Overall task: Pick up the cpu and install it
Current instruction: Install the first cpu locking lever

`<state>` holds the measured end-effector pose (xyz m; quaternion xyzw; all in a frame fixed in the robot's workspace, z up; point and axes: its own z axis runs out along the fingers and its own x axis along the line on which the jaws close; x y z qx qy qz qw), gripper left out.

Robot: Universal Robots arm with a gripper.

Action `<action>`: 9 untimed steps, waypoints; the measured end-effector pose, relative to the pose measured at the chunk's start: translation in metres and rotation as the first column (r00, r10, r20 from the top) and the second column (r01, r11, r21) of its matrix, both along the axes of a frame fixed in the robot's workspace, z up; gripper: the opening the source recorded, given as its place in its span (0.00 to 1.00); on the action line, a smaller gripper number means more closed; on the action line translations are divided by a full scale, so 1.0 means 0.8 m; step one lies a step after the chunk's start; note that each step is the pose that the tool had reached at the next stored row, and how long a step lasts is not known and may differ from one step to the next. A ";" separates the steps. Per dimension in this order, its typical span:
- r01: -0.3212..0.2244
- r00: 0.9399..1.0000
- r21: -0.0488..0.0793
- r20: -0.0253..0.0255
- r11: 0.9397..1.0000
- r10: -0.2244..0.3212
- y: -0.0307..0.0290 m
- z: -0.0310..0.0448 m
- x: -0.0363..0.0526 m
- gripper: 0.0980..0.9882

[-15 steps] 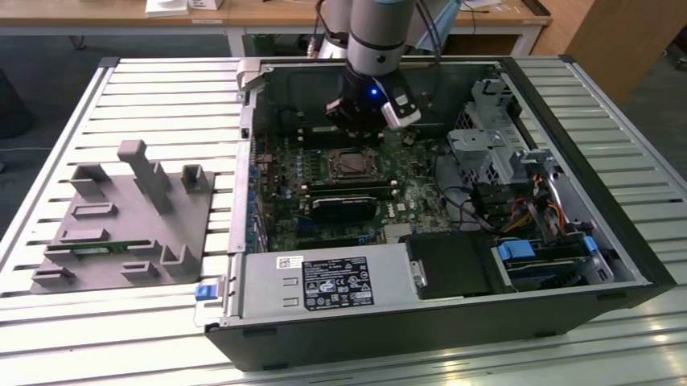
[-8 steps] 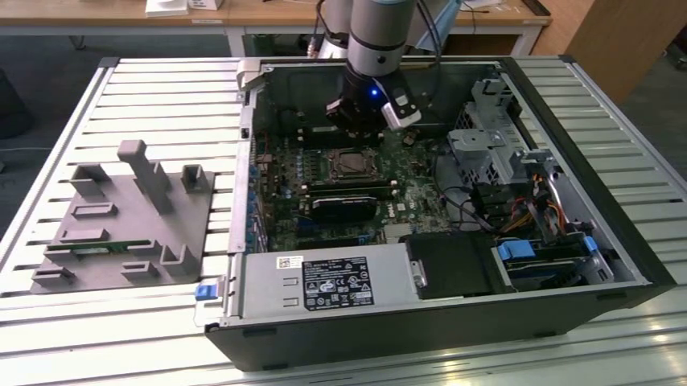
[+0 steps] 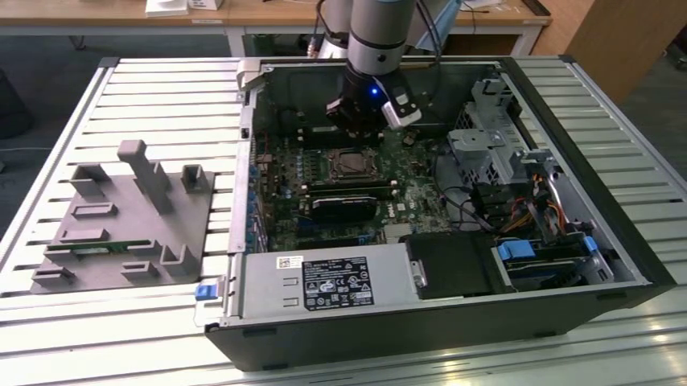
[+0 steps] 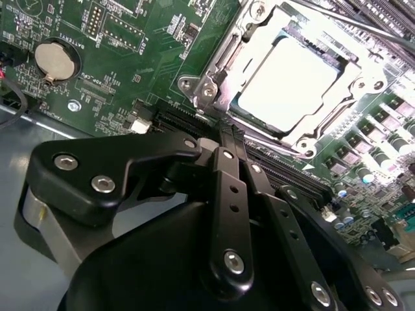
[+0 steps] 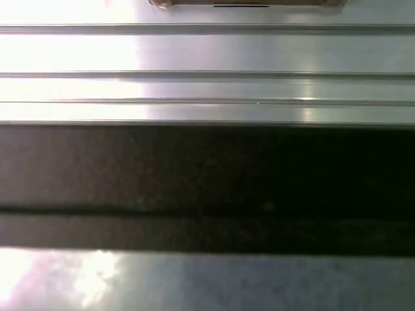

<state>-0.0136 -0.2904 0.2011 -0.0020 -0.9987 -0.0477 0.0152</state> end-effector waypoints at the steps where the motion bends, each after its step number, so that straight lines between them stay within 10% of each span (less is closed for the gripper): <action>1: 0.000 1.000 -0.003 0.000 1.000 0.000 0.0000 -0.0004 0.000 0.01; 9: 0.000 1.000 -0.013 0.000 1.000 0.000 0.0004 -0.0028 0.000 0.01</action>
